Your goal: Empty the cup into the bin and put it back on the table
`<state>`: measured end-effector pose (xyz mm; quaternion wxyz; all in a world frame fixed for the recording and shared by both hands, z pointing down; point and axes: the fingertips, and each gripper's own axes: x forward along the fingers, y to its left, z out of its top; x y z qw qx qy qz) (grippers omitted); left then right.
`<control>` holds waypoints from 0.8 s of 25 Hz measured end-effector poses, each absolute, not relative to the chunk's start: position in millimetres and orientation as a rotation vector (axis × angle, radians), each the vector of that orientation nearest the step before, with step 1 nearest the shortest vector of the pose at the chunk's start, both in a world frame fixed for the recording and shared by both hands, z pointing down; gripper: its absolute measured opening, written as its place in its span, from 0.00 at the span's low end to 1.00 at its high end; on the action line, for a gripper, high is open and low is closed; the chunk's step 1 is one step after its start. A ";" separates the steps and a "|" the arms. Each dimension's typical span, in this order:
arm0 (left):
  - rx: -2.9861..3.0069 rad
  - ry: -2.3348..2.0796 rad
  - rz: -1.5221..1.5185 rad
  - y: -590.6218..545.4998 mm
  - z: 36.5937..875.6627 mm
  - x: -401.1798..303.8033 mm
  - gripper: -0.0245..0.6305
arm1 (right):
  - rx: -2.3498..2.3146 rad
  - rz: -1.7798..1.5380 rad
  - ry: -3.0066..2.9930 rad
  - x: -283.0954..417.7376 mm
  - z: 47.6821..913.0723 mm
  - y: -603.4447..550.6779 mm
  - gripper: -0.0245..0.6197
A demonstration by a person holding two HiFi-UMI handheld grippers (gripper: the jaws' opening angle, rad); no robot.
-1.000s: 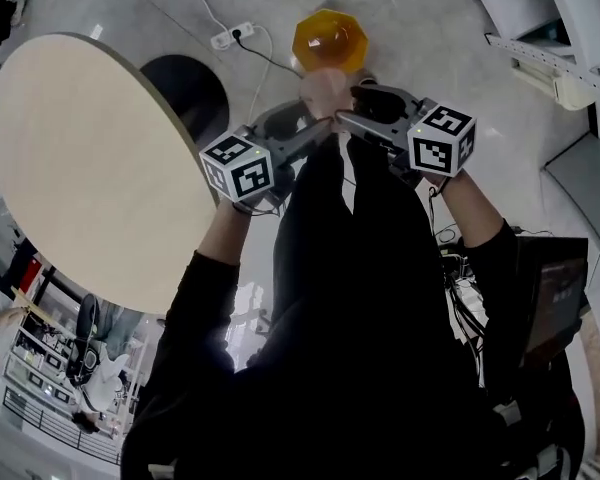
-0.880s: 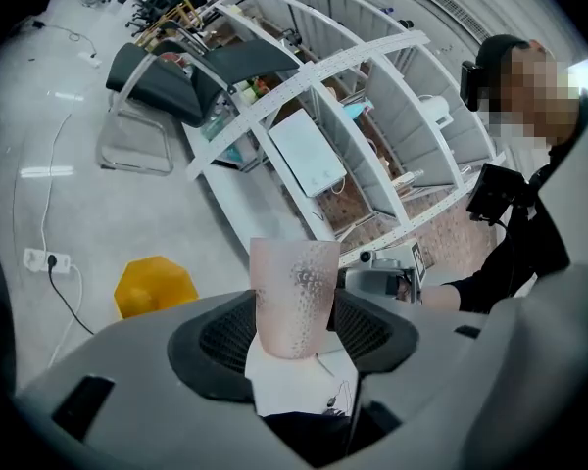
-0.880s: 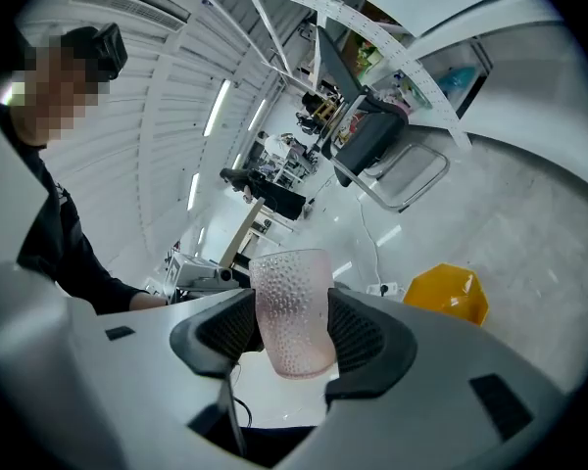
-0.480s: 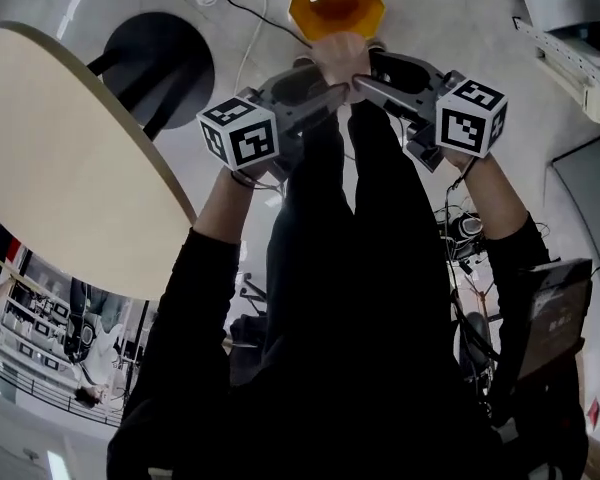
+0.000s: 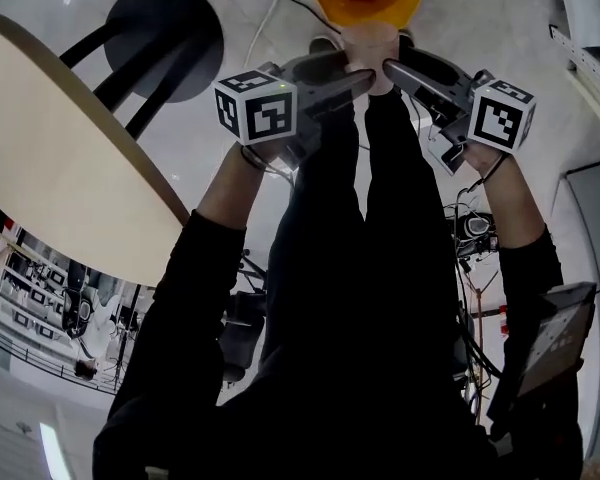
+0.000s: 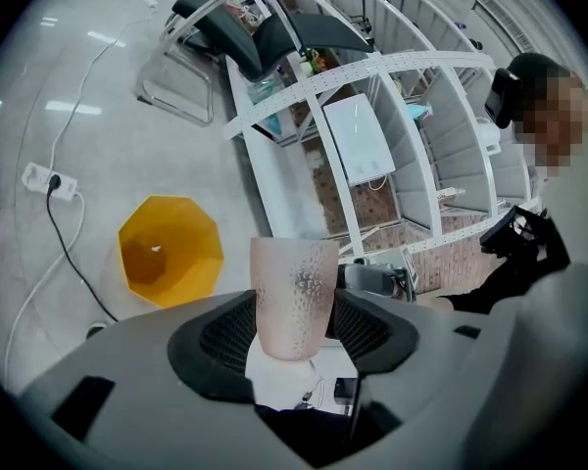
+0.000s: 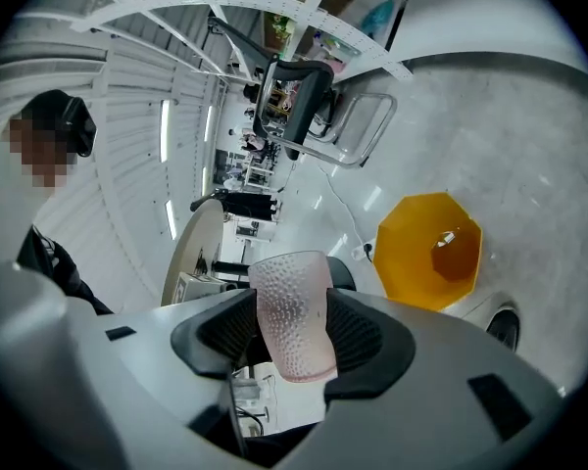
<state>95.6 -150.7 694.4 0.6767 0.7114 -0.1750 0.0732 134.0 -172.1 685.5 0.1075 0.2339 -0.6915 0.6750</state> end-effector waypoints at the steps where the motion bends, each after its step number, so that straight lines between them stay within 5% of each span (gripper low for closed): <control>1: 1.592 -0.392 0.164 -150.5 695.4 95.3 0.44 | 0.694 1.997 -2.027 134.1 686.7 -171.7 0.40; 20: 1.426 -0.395 0.020 -151.7 703.8 94.0 0.44 | 0.764 2.141 -1.957 139.9 695.4 -169.4 0.35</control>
